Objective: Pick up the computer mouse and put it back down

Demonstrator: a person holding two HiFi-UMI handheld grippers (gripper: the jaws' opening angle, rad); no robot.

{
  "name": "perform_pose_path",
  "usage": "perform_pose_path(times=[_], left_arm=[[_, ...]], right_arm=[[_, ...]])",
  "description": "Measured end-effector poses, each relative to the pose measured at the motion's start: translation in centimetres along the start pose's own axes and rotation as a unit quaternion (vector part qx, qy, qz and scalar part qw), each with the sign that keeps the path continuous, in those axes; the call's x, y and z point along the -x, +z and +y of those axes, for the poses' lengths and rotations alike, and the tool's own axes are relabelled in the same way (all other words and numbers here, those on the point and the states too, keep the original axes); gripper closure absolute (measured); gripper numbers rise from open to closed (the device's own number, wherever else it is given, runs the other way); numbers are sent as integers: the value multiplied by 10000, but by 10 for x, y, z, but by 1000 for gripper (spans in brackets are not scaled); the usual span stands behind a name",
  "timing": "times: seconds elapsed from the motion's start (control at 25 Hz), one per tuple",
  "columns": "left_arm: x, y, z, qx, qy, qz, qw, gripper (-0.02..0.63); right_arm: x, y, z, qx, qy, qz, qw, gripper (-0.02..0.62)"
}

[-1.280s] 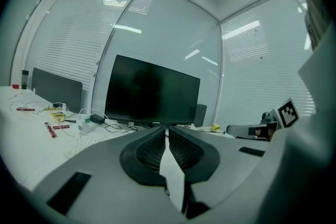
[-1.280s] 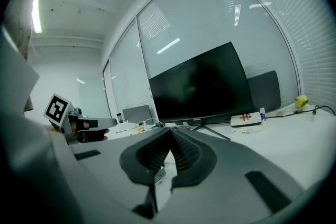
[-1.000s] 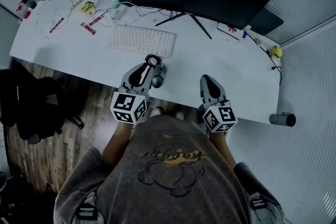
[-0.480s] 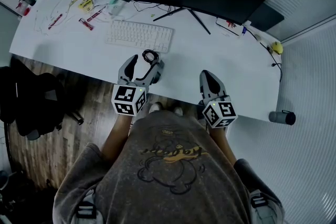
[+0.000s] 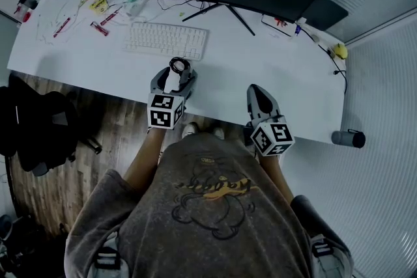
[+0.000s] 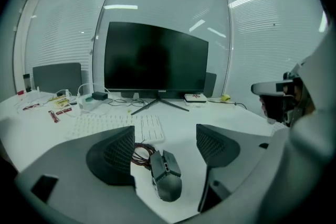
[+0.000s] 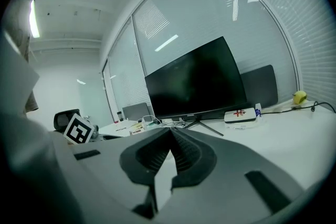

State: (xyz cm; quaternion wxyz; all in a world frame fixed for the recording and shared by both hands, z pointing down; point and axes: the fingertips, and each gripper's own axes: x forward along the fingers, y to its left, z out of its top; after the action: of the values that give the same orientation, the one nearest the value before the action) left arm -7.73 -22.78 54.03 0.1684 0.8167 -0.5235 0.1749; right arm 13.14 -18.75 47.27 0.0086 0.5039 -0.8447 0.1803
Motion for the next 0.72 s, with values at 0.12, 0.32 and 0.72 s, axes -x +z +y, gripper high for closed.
perform_pose_path(times=[0.12, 0.32, 0.72], left_arm=[[-15, -23, 1, -20, -17, 323, 9995, 256], [-37, -61, 1, 19, -16, 838, 9965, 255], [-68, -118, -3, 3, 142, 1546, 9879, 255]], right_arm=[[3, -1, -1, -1, -32, 20, 10000, 589], [8, -3, -5, -16, -103, 36, 9999, 588], [22, -9, -17, -5, -255, 163, 9995, 589]])
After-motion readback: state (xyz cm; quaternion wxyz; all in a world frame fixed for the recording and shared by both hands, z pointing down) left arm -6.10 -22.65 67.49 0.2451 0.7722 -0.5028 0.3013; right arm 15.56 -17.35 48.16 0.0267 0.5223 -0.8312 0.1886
